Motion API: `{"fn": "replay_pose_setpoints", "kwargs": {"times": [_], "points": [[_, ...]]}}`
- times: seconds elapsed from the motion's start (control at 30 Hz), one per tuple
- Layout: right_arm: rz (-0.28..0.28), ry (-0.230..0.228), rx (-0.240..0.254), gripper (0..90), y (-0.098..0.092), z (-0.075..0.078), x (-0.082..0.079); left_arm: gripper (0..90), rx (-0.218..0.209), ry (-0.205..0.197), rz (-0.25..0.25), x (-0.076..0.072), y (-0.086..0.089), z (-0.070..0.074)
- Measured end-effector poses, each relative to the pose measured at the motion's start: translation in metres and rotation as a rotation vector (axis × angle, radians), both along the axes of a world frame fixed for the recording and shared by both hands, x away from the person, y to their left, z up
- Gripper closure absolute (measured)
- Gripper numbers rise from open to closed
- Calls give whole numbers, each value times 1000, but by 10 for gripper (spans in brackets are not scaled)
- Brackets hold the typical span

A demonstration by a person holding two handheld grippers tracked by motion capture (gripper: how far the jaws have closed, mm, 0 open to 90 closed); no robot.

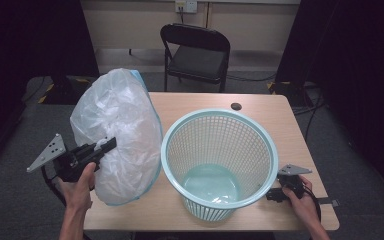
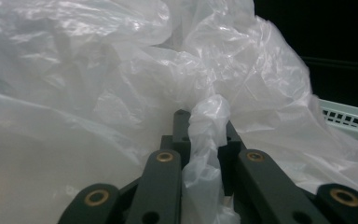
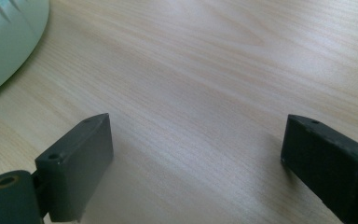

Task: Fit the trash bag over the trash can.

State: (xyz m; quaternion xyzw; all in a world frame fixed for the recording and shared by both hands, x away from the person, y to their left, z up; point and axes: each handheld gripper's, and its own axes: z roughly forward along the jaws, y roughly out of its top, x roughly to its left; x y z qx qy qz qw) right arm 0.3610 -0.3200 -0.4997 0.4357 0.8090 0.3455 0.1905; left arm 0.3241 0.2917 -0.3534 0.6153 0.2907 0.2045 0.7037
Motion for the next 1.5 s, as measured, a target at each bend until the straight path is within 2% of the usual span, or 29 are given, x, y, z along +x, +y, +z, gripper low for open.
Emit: {"fn": "replay_pose_setpoints", "kwargs": {"times": [0.23, 0.33, 0.63, 0.77, 0.83, 0.93, 1.1, 1.33, 1.43, 1.5], "points": [[0, 0, 0, 85, 0, 0, 0, 837, -47, -28, 3, -6, 11, 7], [0, 0, 0, 85, 0, 0, 0, 837, -54, -46, 3, -9, 13, 12], [0, 0, 0, 85, 0, 0, 0, 837, -85, -96, -30, -17, 13, 30], [0, 0, 0, 85, 0, 0, 0, 837, -122, -123, -62, -22, 13, 37], [0, 0, 0, 85, 0, 0, 0, 837, -136, -129, -83, -23, 10, 40], [0, 0, 0, 84, 0, 0, 0, 837, -132, -137, -113, -22, 1, 45], [1, 0, 0, 85, 0, 0, 0, 836, -164, -157, -188, -21, -17, 56], [0, 0, 0, 85, 0, 0, 0, 836, -148, -219, -252, -31, -37, 86], [0, 0, 0, 85, 0, 0, 0, 836, -149, -231, -268, -32, -45, 91], [0, 0, 0, 85, 0, 0, 0, 835, -145, -223, -279, -30, -52, 89]]}}
